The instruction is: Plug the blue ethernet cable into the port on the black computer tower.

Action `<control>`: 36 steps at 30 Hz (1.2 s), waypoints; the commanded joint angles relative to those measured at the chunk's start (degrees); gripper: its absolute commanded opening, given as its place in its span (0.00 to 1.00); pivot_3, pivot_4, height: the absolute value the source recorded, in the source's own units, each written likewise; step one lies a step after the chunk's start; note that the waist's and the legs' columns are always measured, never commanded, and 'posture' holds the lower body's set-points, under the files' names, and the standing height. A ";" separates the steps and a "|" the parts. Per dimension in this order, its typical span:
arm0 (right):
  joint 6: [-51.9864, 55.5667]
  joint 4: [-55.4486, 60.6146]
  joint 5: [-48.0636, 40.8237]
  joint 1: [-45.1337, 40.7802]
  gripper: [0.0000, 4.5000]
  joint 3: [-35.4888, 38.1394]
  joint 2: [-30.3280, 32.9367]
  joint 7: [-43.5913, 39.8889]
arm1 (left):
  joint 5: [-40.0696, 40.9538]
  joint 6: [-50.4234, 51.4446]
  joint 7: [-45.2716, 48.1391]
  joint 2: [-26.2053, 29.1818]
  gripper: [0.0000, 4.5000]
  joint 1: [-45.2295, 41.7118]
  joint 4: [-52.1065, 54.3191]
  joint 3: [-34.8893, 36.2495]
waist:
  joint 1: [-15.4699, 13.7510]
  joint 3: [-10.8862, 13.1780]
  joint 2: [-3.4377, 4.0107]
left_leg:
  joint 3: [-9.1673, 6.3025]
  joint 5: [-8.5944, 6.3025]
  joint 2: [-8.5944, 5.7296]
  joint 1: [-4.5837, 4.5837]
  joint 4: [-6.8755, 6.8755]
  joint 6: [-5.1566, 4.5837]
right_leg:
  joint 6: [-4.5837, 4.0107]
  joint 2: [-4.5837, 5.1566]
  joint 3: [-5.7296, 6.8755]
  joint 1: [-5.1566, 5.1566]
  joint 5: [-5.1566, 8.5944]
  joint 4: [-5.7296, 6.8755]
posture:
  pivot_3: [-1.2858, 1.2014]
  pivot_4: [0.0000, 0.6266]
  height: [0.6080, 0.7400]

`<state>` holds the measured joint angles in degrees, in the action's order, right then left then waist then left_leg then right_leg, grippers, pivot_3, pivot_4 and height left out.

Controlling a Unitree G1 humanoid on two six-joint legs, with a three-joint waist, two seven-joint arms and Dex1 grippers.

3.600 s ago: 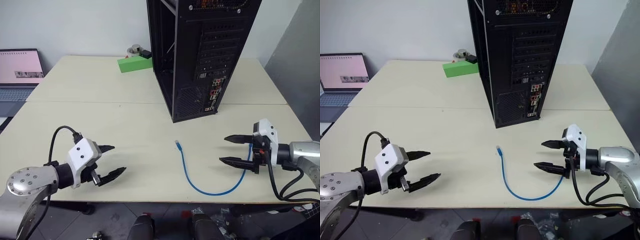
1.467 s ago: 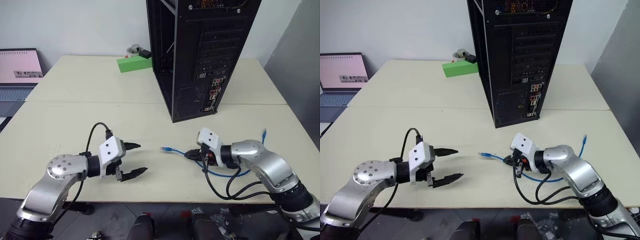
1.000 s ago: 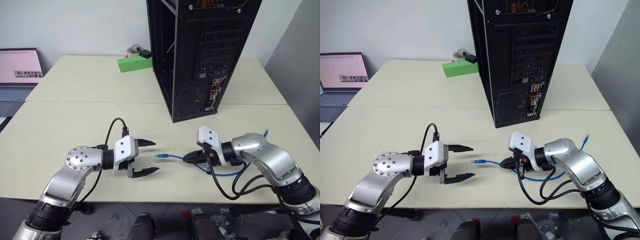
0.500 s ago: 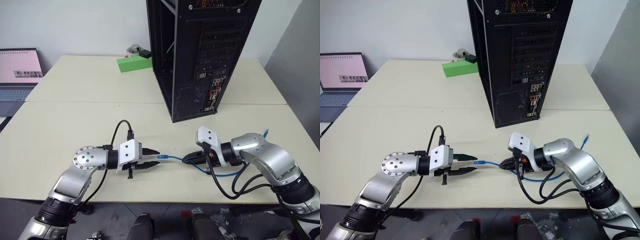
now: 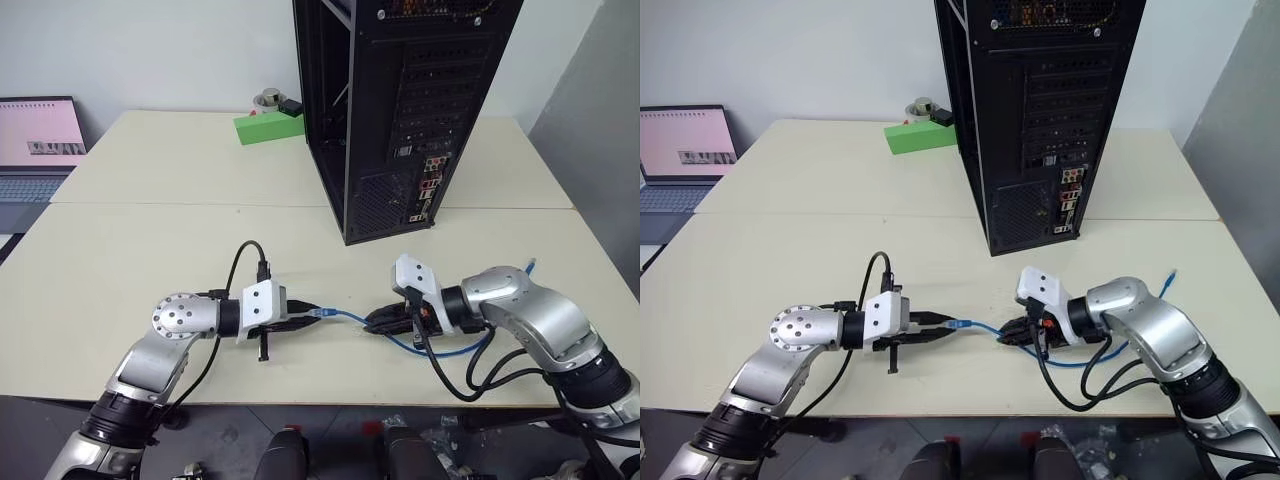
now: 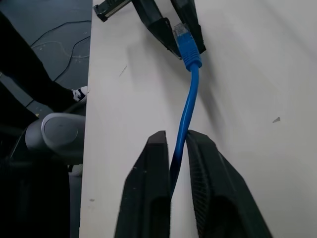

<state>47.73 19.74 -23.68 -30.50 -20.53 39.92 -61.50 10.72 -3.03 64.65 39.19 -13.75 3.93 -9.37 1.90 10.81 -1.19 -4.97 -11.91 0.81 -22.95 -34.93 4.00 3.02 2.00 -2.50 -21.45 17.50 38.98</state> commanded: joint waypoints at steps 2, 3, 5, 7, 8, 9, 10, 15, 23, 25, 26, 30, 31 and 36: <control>-2.67 -1.43 -0.42 -1.51 0.41 2.50 2.81 -3.36 | -1.70 -5.53 -0.61 -0.12 0.06 1.68 0.05 0.03 | -0.02 0.00 0.00 | 0.00 0.00 0.00 0.01 0.00 0.00 | 0.00 0.00 0.00 0.00 0.00 0.00 | 0.52 0.24 1.00; -2.55 -1.90 -1.09 -1.55 0.46 3.69 3.83 -4.06 | -3.56 -9.75 -2.10 -0.60 0.06 1.61 -1.52 0.23 | -0.04 0.00 0.00 | 0.00 0.00 0.00 0.00 0.00 0.00 | 0.00 0.00 0.00 0.00 0.00 0.00 | 0.52 0.24 1.00; -1.69 -2.50 -2.74 -1.57 0.57 5.84 4.52 -4.50 | -7.41 -18.14 -4.77 -1.12 0.06 1.07 -4.72 0.42 | -0.11 0.00 0.01 | 0.00 0.00 0.00 0.00 0.00 0.00 | 0.00 0.01 0.00 0.00 0.00 -0.01 | 0.52 0.24 1.00; 1.74 -2.20 -6.81 -1.08 0.68 9.79 2.24 -2.29 | -11.77 -28.12 -9.69 -2.24 0.06 0.01 -8.40 1.26 | -0.10 0.00 0.01 | 0.00 0.00 -0.01 0.00 0.00 0.00 | 0.00 0.01 0.00 0.02 0.00 -0.01 | 0.52 0.24 1.00; 3.38 -1.82 -8.59 -0.77 0.73 11.38 0.83 -0.89 | -14.09 -33.20 -12.20 -2.55 0.06 -0.56 -10.22 1.61 | -0.08 0.00 0.00 | 0.00 0.00 -0.01 0.00 -0.01 0.00 | -0.01 0.01 -0.01 0.01 -0.01 -0.01 | 0.52 0.24 1.00; 5.16 -1.24 -10.30 -0.26 0.78 12.88 -0.97 1.02 | -16.55 -37.83 -15.18 -2.92 0.06 -1.10 -12.00 2.14 | -0.07 0.00 0.00 | 0.00 0.00 0.01 0.01 -0.01 0.00 | -0.01 0.01 0.00 0.01 -0.01 -0.01 | 0.52 0.24 1.00; 6.55 -0.55 -11.39 0.27 0.82 13.75 -2.72 2.92 | -18.90 -42.56 -17.61 -2.94 0.06 -1.62 -13.55 2.49 | -0.05 0.00 0.00 | -0.02 0.00 0.01 0.01 -0.01 0.00 | -0.01 0.01 0.00 0.01 -0.01 0.00 | 0.52 0.24 1.00; 9.73 2.70 -13.57 3.60 0.83 14.13 -10.89 11.58 | -28.79 -58.91 -28.33 -2.63 0.06 -3.42 -18.63 4.33 | -0.12 -0.01 -0.01 | -0.02 0.00 -0.02 0.00 0.00 0.00 | -0.01 0.04 0.00 0.01 -0.01 0.01 | 0.52 0.24 1.00; 10.03 1.79 -14.36 3.63 0.83 12.08 -15.48 14.82 | -35.50 -65.01 -36.21 -1.61 0.06 -7.10 -22.64 3.46 | -0.08 -0.01 0.00 | -0.04 0.00 -0.05 -0.01 -0.01 0.00 | 0.05 0.03 0.04 0.01 -0.04 0.05 | 0.52 0.24 1.00; 9.85 1.19 -14.27 3.14 0.83 11.66 -15.73 14.89 | -35.86 -64.98 -37.32 -1.26 0.06 -7.72 -23.05 3.13 | -0.06 -0.01 0.00 | -0.04 0.00 -0.05 -0.02 -0.01 0.00 | 0.05 0.03 0.04 0.01 -0.04 0.04 | 0.52 0.24 1.00; 9.63 0.88 -14.21 2.92 0.83 11.41 -15.86 14.90 | -36.04 -64.95 -37.82 -1.09 0.06 -7.85 -23.01 3.01 | 0.00 -0.01 0.00 | -0.03 0.00 -0.05 -0.01 -0.01 0.00 | 0.05 0.03 0.03 0.01 -0.04 0.04 | 0.52 0.24 1.00; 8.98 0.04 -14.04 2.33 0.83 10.60 -17.05 15.54 | -36.14 -64.24 -39.07 -0.43 0.06 -7.27 -21.54 2.46 | 0.08 -0.01 0.00 | -0.05 0.00 -0.03 0.00 0.00 0.00 | 0.05 0.02 0.04 0.00 -0.04 0.06 | 0.52 0.24 1.00; 8.83 -0.13 -13.94 2.24 0.83 10.43 -17.38 15.68 | -36.19 -64.10 -39.35 -0.30 0.06 -7.10 -21.17 2.27 | 0.09 -0.01 0.00 | -0.04 0.00 -0.03 0.00 0.00 0.00 | 0.05 0.02 0.04 0.00 -0.04 0.07 | 0.52 0.24 1.00; 8.38 -0.68 -13.55 2.05 0.72 9.64 -18.45 16.25 | -35.92 -63.11 -39.99 -0.03 0.06 -6.88 -19.70 1.41 | -0.02 -0.01 0.00 | -0.04 0.00 -0.04 -0.01 0.00 0.00 | 0.05 0.02 0.04 0.00 -0.04 0.06 | 0.52 0.24 1.00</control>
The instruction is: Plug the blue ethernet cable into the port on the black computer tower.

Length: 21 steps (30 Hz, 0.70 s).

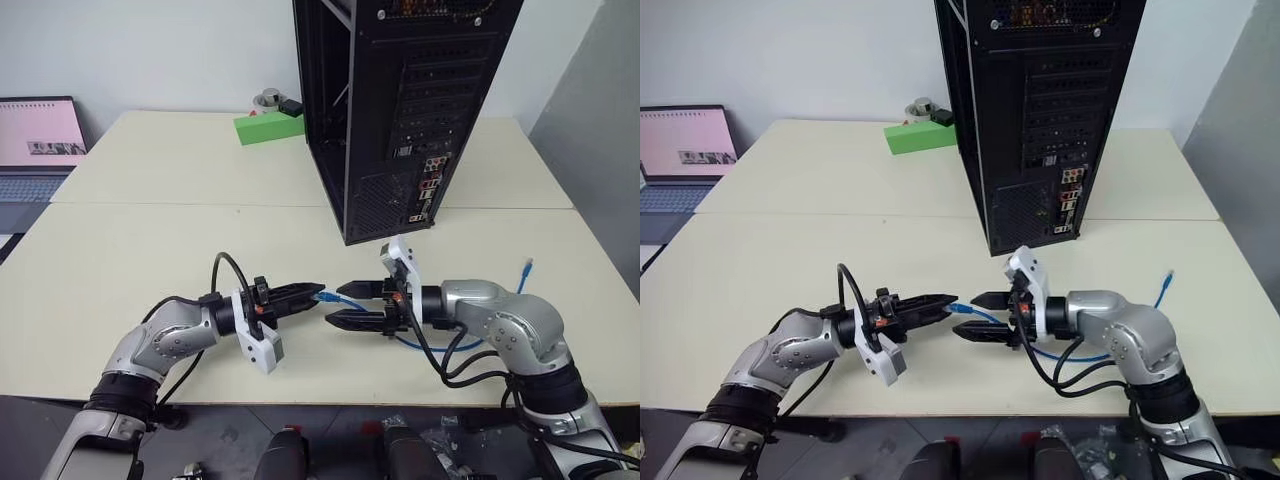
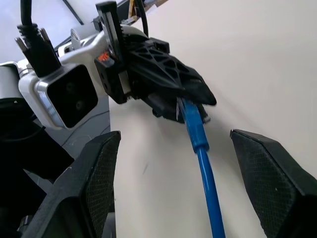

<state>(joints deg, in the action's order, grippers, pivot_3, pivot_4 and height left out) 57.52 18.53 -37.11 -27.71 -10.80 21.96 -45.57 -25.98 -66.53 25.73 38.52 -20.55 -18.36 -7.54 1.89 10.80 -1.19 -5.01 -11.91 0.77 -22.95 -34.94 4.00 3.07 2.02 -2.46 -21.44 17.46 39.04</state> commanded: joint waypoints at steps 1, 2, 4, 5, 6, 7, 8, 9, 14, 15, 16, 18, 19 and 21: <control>-1.56 0.38 -0.04 -0.81 0.66 -0.19 -0.61 0.40 | 0.88 0.54 -1.10 0.68 0.06 -0.11 2.83 -0.58 | -0.01 0.00 0.00 | 0.00 0.00 0.00 0.00 0.00 0.00 | 0.00 0.00 0.00 0.00 0.00 0.00 | 0.52 0.24 1.00; -1.68 0.27 -0.01 -0.87 0.61 -0.27 -0.66 0.47 | 0.95 0.67 -1.15 0.73 0.06 -0.13 3.00 -0.70 | -0.01 0.00 0.00 | 0.00 0.00 0.00 0.00 0.00 0.00 | 0.00 0.00 0.00 0.00 0.00 0.00 | 0.52 0.24 1.00; -1.95 -0.02 0.07 -1.09 0.51 -0.47 -0.65 0.52 | 1.07 0.90 -1.25 0.86 0.06 -0.20 3.25 -0.93 | -0.01 0.00 0.00 | 0.00 0.00 0.00 0.00 0.00 0.00 | 0.00 0.00 0.00 0.00 0.00 0.00 | 0.52 0.24 1.00; -2.17 -0.23 0.24 -1.24 0.46 -0.63 -0.57 0.45 | 1.06 0.99 -1.36 0.93 0.06 -0.21 3.37 -0.97 | 0.00 0.00 0.00 | 0.00 0.00 0.00 0.00 0.00 0.00 | 0.00 0.00 0.00 0.00 0.00 0.00 | 0.52 0.24 1.00; -2.46 -0.40 0.49 -1.37 0.42 -0.86 -0.41 0.34 | 1.14 1.14 -1.45 0.98 0.06 -0.20 3.49 -1.03 | 0.01 0.00 0.00 | 0.00 0.00 0.00 0.00 0.00 0.00 | 0.00 0.00 0.00 0.00 0.00 0.00 | 0.52 0.24 1.00; -2.69 -0.55 0.70 -1.48 0.36 -1.06 -0.28 0.24 | 1.20 1.24 -1.56 1.01 0.06 -0.20 3.58 -1.04 | 0.03 0.00 0.00 | 0.00 0.00 0.00 0.00 0.00 0.00 | 0.00 0.00 0.00 0.00 0.00 0.00 | 0.52 0.24 1.00; -2.76 -0.55 0.70 -1.51 0.32 -1.09 -0.16 0.18 | 1.27 1.36 -1.60 1.04 0.06 -0.15 3.80 -1.09 | 0.03 0.00 0.00 | 0.00 0.00 0.00 0.01 0.00 0.00 | 0.00 0.00 0.00 0.00 0.00 0.01 | 0.52 0.24 1.00; -2.81 -0.57 0.71 -1.54 0.29 -1.11 -0.07 0.13 | 1.30 1.45 -1.63 1.07 0.06 -0.11 3.96 -1.16 | 0.02 0.00 0.00 | 0.00 0.00 0.00 0.01 0.00 0.00 | 0.00 0.00 0.00 0.00 0.00 0.00 | 0.52 0.24 1.00; -2.94 -1.06 0.68 -1.87 0.04 -1.20 0.21 -0.21 | 1.44 1.52 -1.80 1.29 0.06 -0.12 4.10 -1.50 | 0.02 0.00 0.00 | 0.00 0.00 0.00 0.01 0.00 0.00 | 0.00 0.00 0.00 0.00 0.00 0.00 | 0.52 0.24 1.00; -2.91 -1.11 0.73 -1.92 0.01 -1.27 0.40 -0.39 | 1.47 1.47 -1.82 1.37 0.06 -0.04 4.12 -1.58 | 0.02 0.00 0.00 | -0.01 0.00 0.00 0.01 0.00 0.00 | 0.00 0.00 0.00 0.00 0.00 0.01 | 0.52 0.24 1.00; -2.87 -1.16 0.74 -2.00 0.01 -1.33 0.60 -0.60 | 1.43 1.39 -1.88 1.43 0.06 0.02 4.11 -1.62 | 0.02 0.00 0.00 | -0.01 0.00 0.01 0.01 0.00 0.00 | 0.00 -0.01 0.00 -0.01 0.00 0.01 | 0.52 0.24 1.00; -2.73 -1.29 0.62 -2.19 0.01 -1.34 0.89 -0.90 | 1.41 1.33 -1.97 1.55 0.06 0.10 4.07 -1.71 | 0.00 0.00 0.00 | 0.00 0.00 0.00 0.00 0.00 0.00 | 0.00 0.00 0.00 0.00 0.00 0.00 | 0.52 0.24 1.00; -2.33 -1.43 0.26 -2.49 0.01 -1.14 1.10 -1.19 | 2.28 2.20 -0.86 1.88 0.06 0.05 3.82 -2.57 | 0.00 0.00 0.00 | 0.00 0.00 0.00 0.00 0.00 0.00 | 0.00 0.00 0.00 0.00 0.00 0.00 | 0.52 0.24 1.00; -1.79 -1.54 -0.22 -2.84 0.01 -0.83 1.58 -1.76 | 4.07 3.08 0.00 2.16 0.22 0.34 3.62 -3.51 | 0.01 0.00 0.00 | -0.01 0.00 0.00 0.01 0.00 0.00 | 0.00 0.00 0.00 0.00 0.00 0.00 | 0.52 0.24 1.00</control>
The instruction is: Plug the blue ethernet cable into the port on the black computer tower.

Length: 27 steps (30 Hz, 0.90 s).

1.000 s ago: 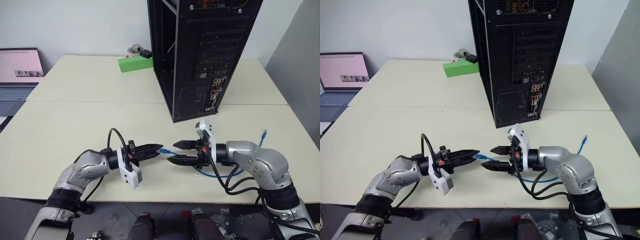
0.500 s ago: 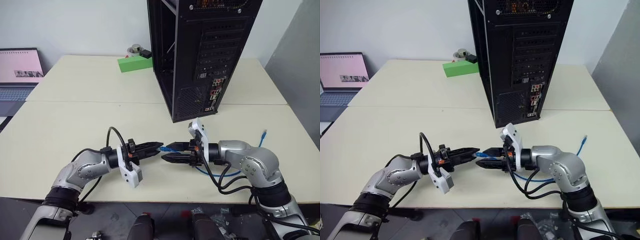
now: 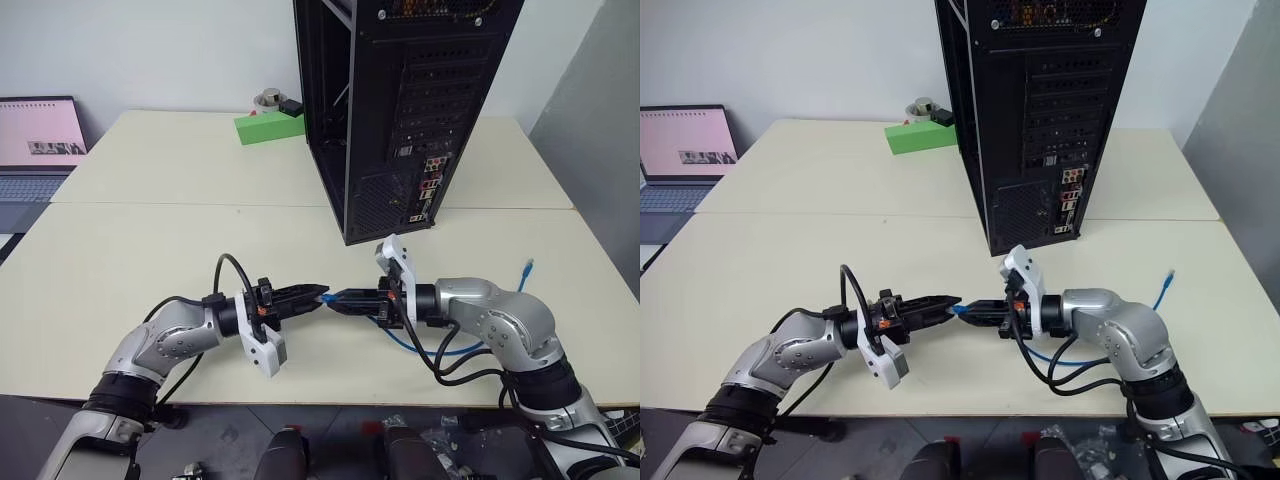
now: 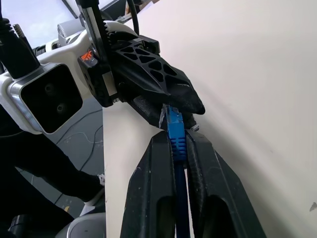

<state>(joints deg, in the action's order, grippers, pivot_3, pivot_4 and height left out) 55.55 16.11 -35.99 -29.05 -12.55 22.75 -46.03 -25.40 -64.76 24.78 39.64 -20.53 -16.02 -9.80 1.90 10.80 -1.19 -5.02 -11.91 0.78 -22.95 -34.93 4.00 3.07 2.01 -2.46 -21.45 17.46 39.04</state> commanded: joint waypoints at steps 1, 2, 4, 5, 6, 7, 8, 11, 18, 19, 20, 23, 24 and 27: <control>0.38 0.78 -1.49 -1.71 0.01 1.03 1.11 -1.63 | 4.71 2.34 2.11 1.47 0.23 0.58 1.30 -2.11 | 0.01 0.00 0.00 | 0.00 0.00 0.00 0.00 0.00 0.00 | 0.00 0.00 0.00 0.00 0.00 0.00 | 0.52 0.24 1.00; 0.41 0.67 -1.48 -1.90 0.01 1.00 1.53 -1.97 | 5.66 3.28 2.96 1.79 0.28 0.84 1.35 -2.69 | 0.01 0.00 0.00 | 0.00 0.00 0.00 0.00 0.00 0.00 | 0.00 0.00 0.00 0.00 0.00 0.00 | 0.52 0.24 1.00; 0.38 0.54 -1.38 -2.15 0.01 1.10 2.77 -2.68 | 8.07 5.99 5.08 2.33 0.37 1.51 1.52 -3.76 | 0.01 0.00 0.00 | 0.00 0.00 0.00 0.00 0.00 0.00 | 0.00 0.00 0.00 0.00 0.00 0.00 | 0.52 0.24 1.00; 0.31 0.51 -1.30 -2.20 0.01 1.23 3.41 -2.96 | 9.64 7.63 5.91 2.34 0.39 1.92 1.57 -3.95 | 0.02 0.00 0.01 | 0.00 0.00 0.00 0.00 0.00 0.00 | 0.00 0.00 0.00 0.00 0.00 0.00 | 0.52 0.24 1.00; 0.24 0.58 -1.29 -2.14 0.01 1.32 3.85 -3.11 | 10.81 8.84 6.54 2.38 0.46 2.28 1.79 -4.08 | 0.02 0.00 0.01 | 0.00 0.00 0.00 0.00 0.00 0.00 | 0.00 0.00 0.00 0.00 0.00 0.00 | 0.52 0.24 1.00; 0.17 0.70 -1.27 -1.98 0.01 1.63 4.57 -3.24 | 12.26 10.82 7.87 2.58 0.49 2.78 1.95 -4.31 | 0.01 0.00 0.01 | 0.00 0.00 0.00 0.00 0.00 0.00 | 0.00 0.00 0.00 0.00 0.00 0.00 | 0.52 0.24 1.00; 0.03 0.97 -1.16 -1.63 0.01 2.29 5.70 -3.30 | 15.03 13.55 9.19 2.37 0.55 3.65 2.27 -4.26 | 0.01 0.00 0.01 | -0.01 0.00 0.00 -0.01 0.00 0.00 | 0.00 0.00 0.01 0.00 0.00 0.00 | 0.52 0.24 1.00; -1.46 1.90 0.05 -0.03 0.01 5.19 9.08 -2.32 | 23.29 25.02 12.08 0.57 0.68 6.22 6.87 -3.61 | 0.02 0.00 0.01 | -0.01 0.00 0.01 -0.01 0.00 0.00 | 0.00 0.00 0.00 0.00 0.00 0.00 | 0.52 0.24 1.00; -8.37 0.85 7.65 1.66 0.01 13.47 10.43 9.53 | 30.57 56.01 6.51 -11.59 1.00 5.59 23.84 -3.95 | -0.15 0.00 0.00 | -0.04 0.00 -0.03 -0.06 -0.06 0.00 | 0.01 0.03 0.02 0.03 0.00 -0.01 | 0.52 0.24 1.00; -9.10 1.03 8.86 1.80 0.01 14.24 9.79 11.82 | 30.38 59.27 5.52 -13.47 1.00 5.28 25.35 -4.36 | -0.14 0.00 -0.01 | -0.04 0.00 -0.02 -0.05 -0.06 0.00 | 0.01 0.01 0.02 0.04 0.00 -0.02 | 0.52 0.24 1.00; -9.56 1.38 9.71 2.03 0.01 14.89 9.10 13.75 | 29.72 62.13 4.13 -15.34 1.00 4.92 26.49 -4.64 | -0.02 0.00 0.00 | -0.06 0.00 -0.03 -0.05 -0.06 0.00 | 0.01 0.01 0.03 0.03 0.00 0.00 | 0.52 0.24 1.00; -11.78 2.70 13.37 2.78 0.01 16.14 6.98 19.96 | 28.62 71.39 -1.10 -22.62 1.00 2.84 28.68 -5.72 | 0.08 -0.01 0.00 | -0.04 0.00 -0.02 -0.02 -0.05 0.00 | 0.01 -0.01 -0.01 0.03 0.00 0.01 | 0.52 0.24 1.00; -12.27 3.02 14.44 2.80 0.01 16.57 6.18 22.08 | 28.48 74.32 -2.76 -25.15 1.00 1.89 28.83 -6.00 | 0.06 -0.01 0.00 | -0.04 0.00 -0.02 -0.02 -0.05 0.01 | 0.01 -0.01 -0.01 0.03 0.00 0.01 | 0.52 0.24 1.00; -13.33 3.40 17.02 2.11 0.01 16.54 4.92 25.64 | 27.43 79.11 -5.25 -29.67 1.00 -0.62 28.33 -6.58 | 0.02 -0.01 0.00 | -0.04 0.01 -0.04 -0.03 -0.06 0.01 | 0.01 -0.01 -0.02 0.03 0.00 0.01 | 0.52 0.24 1.00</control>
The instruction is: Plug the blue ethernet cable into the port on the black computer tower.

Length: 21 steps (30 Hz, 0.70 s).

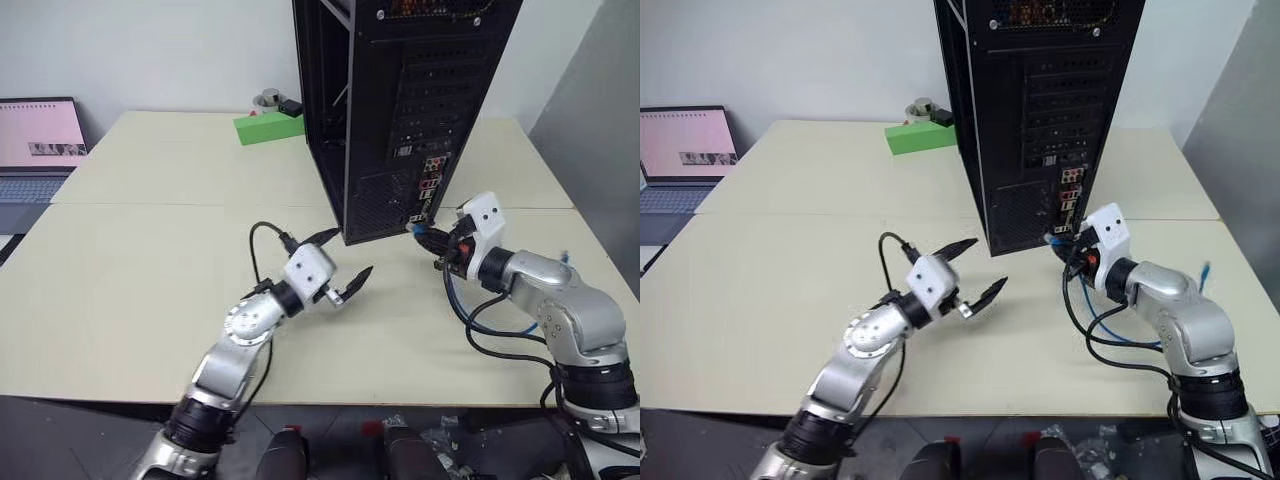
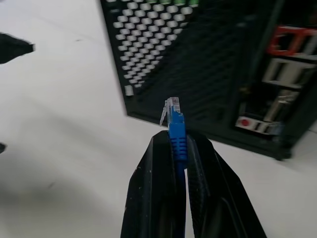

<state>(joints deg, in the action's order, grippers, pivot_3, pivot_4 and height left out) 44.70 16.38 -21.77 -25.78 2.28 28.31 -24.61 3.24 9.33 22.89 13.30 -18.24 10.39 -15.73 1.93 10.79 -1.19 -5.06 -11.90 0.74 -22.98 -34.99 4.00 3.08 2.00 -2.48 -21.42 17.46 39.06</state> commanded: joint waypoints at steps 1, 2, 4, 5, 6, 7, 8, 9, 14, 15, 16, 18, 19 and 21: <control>-2.63 3.05 3.39 -1.72 0.01 1.77 -1.04 5.24 | -1.59 6.17 -4.07 -4.79 1.00 -3.89 1.36 -1.00 | -0.03 0.00 0.00 | -0.01 0.00 0.00 0.00 0.00 0.00 | 0.00 0.00 0.00 0.00 0.00 0.00 | 0.52 0.24 1.00; -2.92 2.70 4.22 -2.54 0.01 1.74 -1.47 6.40 | -1.63 7.08 -4.21 -6.07 1.00 -4.78 0.81 -1.44 | -0.04 0.00 0.00 | 0.00 0.00 0.00 0.00 0.00 0.00 | 0.00 0.00 0.00 0.00 0.00 0.00 | 0.52 0.24 1.00; -3.18 1.96 5.18 -3.68 0.01 1.71 -2.12 7.72 | -1.38 8.59 -4.81 -8.07 1.00 -5.59 0.32 -1.52 | 0.00 0.00 0.00 | 0.02 0.01 -0.01 0.00 0.00 0.01 | 0.00 0.00 -0.02 0.00 0.00 -0.01 | 0.52 0.24 1.00; -3.50 1.38 5.78 -4.17 0.01 1.55 -2.35 8.19 | -1.72 9.12 -5.22 -8.76 1.00 -5.90 0.04 -1.79 | 0.02 0.00 0.01 | 0.03 0.00 -0.01 0.01 0.00 0.01 | 0.00 0.00 -0.03 0.00 0.00 -0.01 | 0.52 0.24 1.00; -3.78 0.78 6.28 -4.57 0.01 1.37 -2.54 8.46 | -2.53 9.43 -6.04 -9.41 1.00 -6.15 -0.26 -2.05 | 0.01 0.00 0.00 | 0.04 0.01 -0.01 0.01 0.00 0.01 | 0.00 0.00 -0.04 -0.01 0.00 -0.02 | 0.52 0.24 1.00; -4.11 -0.01 6.77 -5.16 0.01 1.15 -2.83 8.84 | -3.34 9.74 -7.01 -10.09 1.00 -6.51 -0.66 -2.25 | -0.01 0.00 0.00 | 0.02 0.01 -0.01 0.01 0.00 0.01 | 0.00 0.00 -0.03 0.00 0.00 -0.02 | 0.52 0.24 1.00; -4.43 -0.81 7.19 -5.74 0.01 0.84 -3.09 9.08 | -4.22 9.91 -8.00 -10.70 1.00 -6.84 -1.05 -2.45 | -0.02 0.00 0.00 | 0.02 0.01 -0.01 0.01 0.00 0.01 | 0.00 0.00 -0.03 0.00 0.00 -0.02 | 0.52 0.24 1.00; -4.79 -1.50 7.57 -6.21 0.01 0.60 -3.34 9.29 | -4.96 9.87 -8.75 -11.09 1.00 -7.07 -1.36 -2.59 | -0.05 0.00 0.00 | 0.03 0.01 -0.01 0.01 0.00 0.01 | 0.00 0.00 -0.03 0.00 0.00 -0.02 | 0.52 0.24 1.00; -6.44 -4.63 9.21 -7.73 0.01 -0.05 -4.34 9.51 | -6.38 9.23 -9.10 -11.75 1.00 -7.76 -2.03 -3.09 | -0.09 0.00 0.00 | 0.04 0.01 -0.03 0.00 0.00 0.01 | 0.00 0.02 -0.05 0.00 0.00 -0.03 | 0.52 0.24 1.00; -6.74 -5.18 9.44 -7.89 0.01 -0.11 -4.44 9.46 | -6.54 9.20 -9.11 -11.88 1.00 -7.78 -2.05 -3.08 | -0.09 0.00 0.01 | 0.04 0.01 -0.03 0.00 0.00 0.01 | 0.00 0.02 -0.05 0.00 0.00 -0.03 | 0.52 0.24 1.00; -7.01 -5.83 9.59 -8.07 0.01 -0.05 -4.68 9.39 | -6.61 9.30 -9.10 -11.98 1.00 -7.69 -1.95 -3.01 | -0.09 0.00 0.01 | 0.05 0.01 -0.03 0.00 0.00 0.01 | 0.00 0.02 -0.05 -0.01 0.00 -0.03 | 0.52 0.24 1.00; -7.71 -7.10 10.15 -8.53 0.01 -0.11 -4.98 9.20 | -6.68 9.48 -8.96 -11.97 1.00 -7.44 -1.66 -2.94 | -0.08 0.00 0.01 | 0.05 0.01 -0.03 0.00 0.01 0.01 | -0.01 0.02 -0.05 0.00 0.00 -0.03 | 0.52 0.24 1.00; -7.99 -7.76 10.33 -8.88 0.01 -0.11 -5.13 9.14 | -6.71 9.58 -8.90 -11.96 1.00 -7.31 -1.51 -2.92 | -0.08 0.00 0.01 | 0.04 0.01 -0.03 0.00 0.01 0.01 | 0.00 0.02 -0.05 0.00 0.00 -0.03 | 0.52 0.24 1.00; -8.31 -8.71 10.60 -9.46 0.01 -0.24 -5.37 8.92 | -6.85 9.68 -8.83 -11.97 1.00 -7.13 -1.34 -2.88 | -0.08 0.00 0.01 | 0.04 0.01 -0.03 0.00 0.01 0.01 | -0.01 0.02 -0.05 -0.01 0.00 -0.03 | 0.52 0.24 1.00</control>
<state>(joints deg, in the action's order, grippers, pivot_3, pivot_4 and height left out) 38.05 7.54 -11.95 -33.12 1.84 23.13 -15.73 -3.36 19.57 14.24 1.94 -25.09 7.28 -18.51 1.85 10.79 -1.18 -5.02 -11.90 0.71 -22.98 -34.98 4.02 3.07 2.02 -2.53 -21.42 17.46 39.02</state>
